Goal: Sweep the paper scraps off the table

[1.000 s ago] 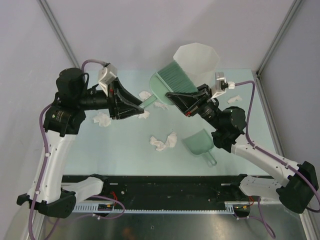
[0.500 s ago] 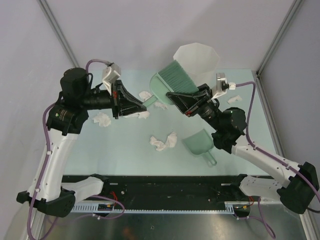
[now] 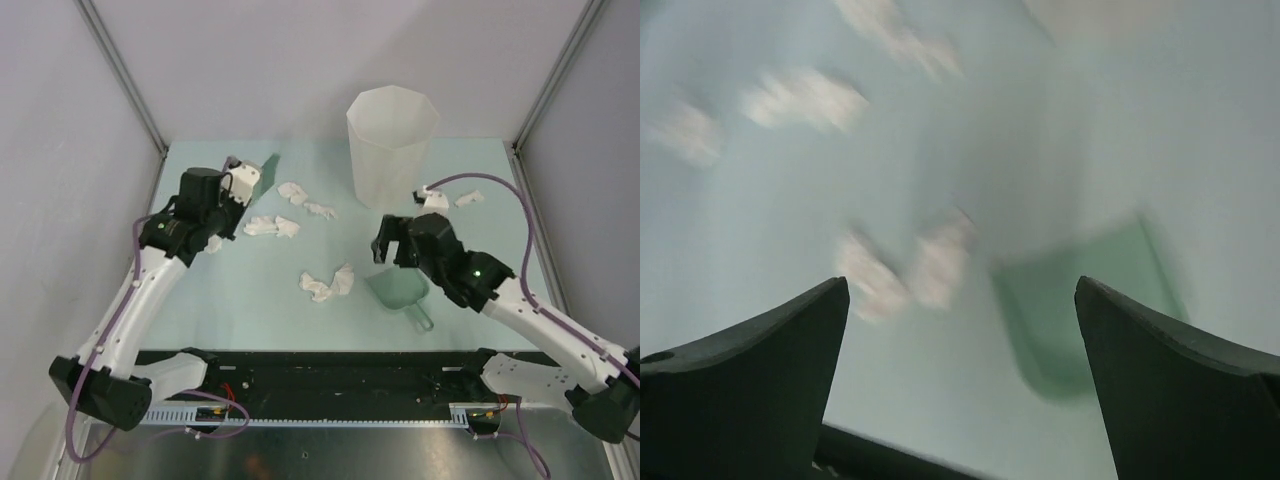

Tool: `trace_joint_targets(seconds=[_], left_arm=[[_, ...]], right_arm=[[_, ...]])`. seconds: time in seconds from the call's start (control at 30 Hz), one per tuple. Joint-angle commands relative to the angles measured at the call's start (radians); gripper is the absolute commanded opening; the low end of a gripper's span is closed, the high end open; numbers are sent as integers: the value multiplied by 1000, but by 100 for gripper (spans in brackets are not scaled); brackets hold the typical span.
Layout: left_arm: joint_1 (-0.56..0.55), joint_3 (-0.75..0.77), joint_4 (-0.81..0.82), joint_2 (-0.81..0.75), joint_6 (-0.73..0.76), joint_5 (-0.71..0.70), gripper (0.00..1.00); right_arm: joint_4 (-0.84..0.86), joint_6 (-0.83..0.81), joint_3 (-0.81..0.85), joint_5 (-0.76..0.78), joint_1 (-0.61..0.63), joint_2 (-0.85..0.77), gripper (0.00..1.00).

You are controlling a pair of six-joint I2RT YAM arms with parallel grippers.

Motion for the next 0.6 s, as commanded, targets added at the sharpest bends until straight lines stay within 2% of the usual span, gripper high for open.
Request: trace_joint_targets(seconds=[0.0, 0.1, 0.23, 0.3, 0.43, 0.57], left_arm=[[26, -38, 10, 20, 127, -278, 0], [52, -49, 8, 29, 141, -276, 0], [65, -51, 8, 23, 146, -259, 0], [65, -52, 8, 21, 149, -258, 0], [74, -75, 10, 6, 167, -264, 0], [98, -95, 13, 0, 180, -259, 0]], right_arm=[[-604, 199, 31, 93, 46, 100, 100], [-773, 311, 30, 119, 164, 197, 100], [-816, 345, -2, 70, 206, 289, 100], [-787, 329, -31, 52, 186, 307, 100], [-649, 212, -160, -52, -6, 280, 100], [-499, 143, -159, -169, -19, 255, 99]])
